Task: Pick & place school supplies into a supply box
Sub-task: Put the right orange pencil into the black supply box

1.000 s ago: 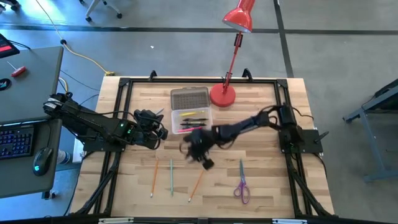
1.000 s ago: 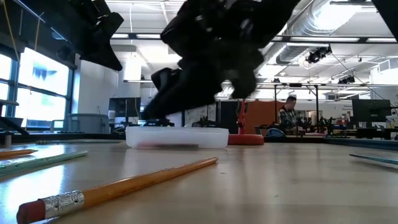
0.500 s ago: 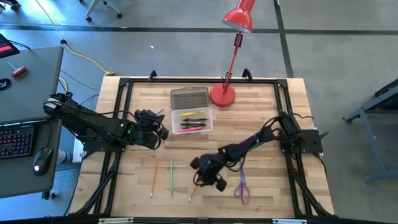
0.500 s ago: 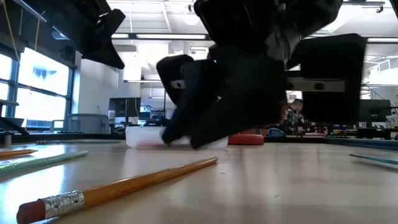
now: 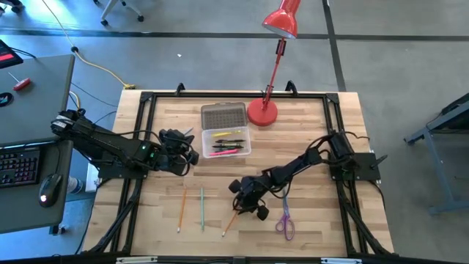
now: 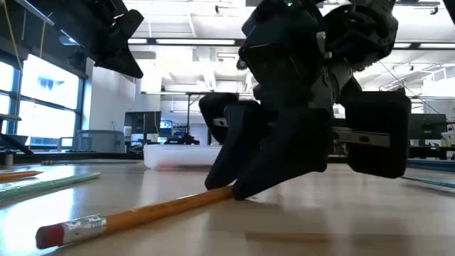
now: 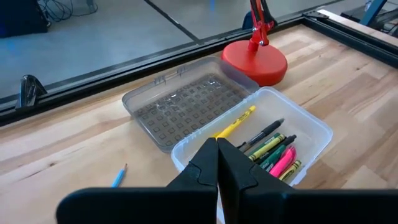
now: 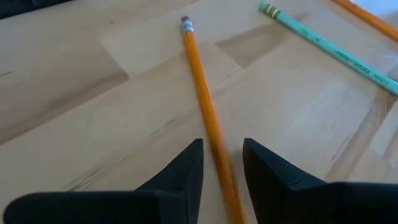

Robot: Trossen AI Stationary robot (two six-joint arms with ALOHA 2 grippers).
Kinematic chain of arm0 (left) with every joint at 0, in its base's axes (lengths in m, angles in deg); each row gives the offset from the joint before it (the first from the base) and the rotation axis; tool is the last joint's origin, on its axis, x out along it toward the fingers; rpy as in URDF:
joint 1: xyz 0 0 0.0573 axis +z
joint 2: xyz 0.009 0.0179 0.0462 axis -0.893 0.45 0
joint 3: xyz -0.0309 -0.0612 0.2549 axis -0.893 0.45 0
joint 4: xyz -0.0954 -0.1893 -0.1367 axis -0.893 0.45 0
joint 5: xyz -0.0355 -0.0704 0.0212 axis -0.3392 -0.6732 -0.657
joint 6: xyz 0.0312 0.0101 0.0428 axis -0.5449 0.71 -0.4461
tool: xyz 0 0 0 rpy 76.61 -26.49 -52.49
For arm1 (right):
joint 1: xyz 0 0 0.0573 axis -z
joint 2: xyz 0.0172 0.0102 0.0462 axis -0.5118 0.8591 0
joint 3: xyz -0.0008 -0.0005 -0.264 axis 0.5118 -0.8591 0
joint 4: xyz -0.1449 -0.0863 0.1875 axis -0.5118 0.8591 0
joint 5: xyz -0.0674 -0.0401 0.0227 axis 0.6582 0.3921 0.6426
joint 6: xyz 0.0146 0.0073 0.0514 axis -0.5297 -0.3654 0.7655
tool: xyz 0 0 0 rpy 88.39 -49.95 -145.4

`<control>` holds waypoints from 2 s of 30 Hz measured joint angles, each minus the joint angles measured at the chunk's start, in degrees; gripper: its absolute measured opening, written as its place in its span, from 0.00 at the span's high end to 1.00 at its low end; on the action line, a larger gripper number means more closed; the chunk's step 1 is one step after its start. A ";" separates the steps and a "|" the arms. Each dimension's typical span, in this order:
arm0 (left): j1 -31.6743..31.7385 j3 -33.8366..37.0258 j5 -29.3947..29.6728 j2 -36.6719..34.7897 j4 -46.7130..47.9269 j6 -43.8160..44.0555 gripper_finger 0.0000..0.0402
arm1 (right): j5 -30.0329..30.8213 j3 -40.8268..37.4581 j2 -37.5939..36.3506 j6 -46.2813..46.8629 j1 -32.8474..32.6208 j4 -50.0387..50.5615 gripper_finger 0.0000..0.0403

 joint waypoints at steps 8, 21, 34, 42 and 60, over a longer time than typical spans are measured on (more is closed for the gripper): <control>0.00 -0.02 -0.02 -0.01 0.04 0.00 0.92 | 0.42 -2.20 3.15 -0.28 0.97 -4.85 0.81; 0.01 -0.02 -0.01 -0.01 0.05 -0.01 0.92 | 13.56 -2.20 0.80 5.58 -2.30 -12.08 0.98; 0.02 -0.07 -0.20 -0.01 -0.04 0.00 0.92 | 36.32 -1.94 -12.44 -3.52 13.36 0.69 0.99; 0.01 -0.07 0.05 -0.01 0.04 -1.20 0.92 | 26.84 -2.11 -11.84 -1.56 25.38 10.61 0.99; 0.02 -0.07 0.98 -0.01 0.07 -1.51 0.92 | 20.51 -1.98 -8.96 -5.23 27.26 5.44 0.98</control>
